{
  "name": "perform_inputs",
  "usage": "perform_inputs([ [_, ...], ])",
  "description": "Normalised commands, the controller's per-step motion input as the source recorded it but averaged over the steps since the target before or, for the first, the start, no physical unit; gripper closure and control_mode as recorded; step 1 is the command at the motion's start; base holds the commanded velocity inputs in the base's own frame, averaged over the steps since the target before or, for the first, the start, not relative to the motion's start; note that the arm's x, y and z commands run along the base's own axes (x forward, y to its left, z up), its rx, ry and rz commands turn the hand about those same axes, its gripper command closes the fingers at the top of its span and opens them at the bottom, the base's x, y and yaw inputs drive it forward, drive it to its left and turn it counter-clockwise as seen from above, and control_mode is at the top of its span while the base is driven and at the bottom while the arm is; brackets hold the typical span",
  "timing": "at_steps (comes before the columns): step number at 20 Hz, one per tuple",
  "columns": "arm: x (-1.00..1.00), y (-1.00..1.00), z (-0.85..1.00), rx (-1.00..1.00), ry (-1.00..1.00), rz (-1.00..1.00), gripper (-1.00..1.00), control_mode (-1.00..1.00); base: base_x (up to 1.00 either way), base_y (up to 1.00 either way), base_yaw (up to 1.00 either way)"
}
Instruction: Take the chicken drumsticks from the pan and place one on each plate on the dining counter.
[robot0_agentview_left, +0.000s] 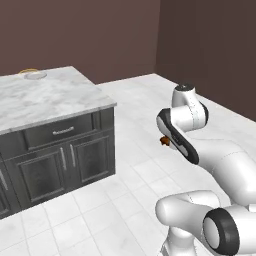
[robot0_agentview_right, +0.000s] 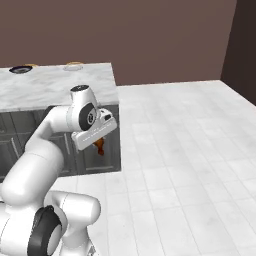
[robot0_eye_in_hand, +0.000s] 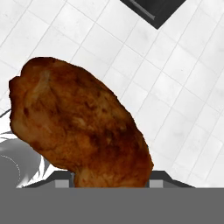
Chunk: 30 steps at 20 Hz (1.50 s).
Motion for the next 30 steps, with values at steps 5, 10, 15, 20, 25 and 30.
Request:
perform_inputs([
  [5, 0.00, 0.00, 0.00, 0.00, 0.00, 0.00, 1.00, 1.00, 0.64, -0.52, 0.26],
  [10, 0.00, 0.00, 0.00, 0.00, 0.00, 0.00, 1.00, 1.00, 0.63, -0.54, 0.24],
  [15, 0.00, 0.00, 0.00, 0.00, 0.00, 0.00, 1.00, 1.00, 0.64, -0.53, 0.24],
  [20, 0.00, 0.00, 0.00, 0.00, 0.00, 0.00, 1.00, 1.00, 0.70, -0.49, 0.28],
  [25, 0.00, 0.00, 0.00, 0.00, 0.00, 0.00, 1.00, 1.00, 0.80, -0.47, 0.26],
  [30, 0.00, 0.00, 0.00, 0.00, 0.00, 0.00, 1.00, 1.00, 0.87, -0.43, 0.29],
])
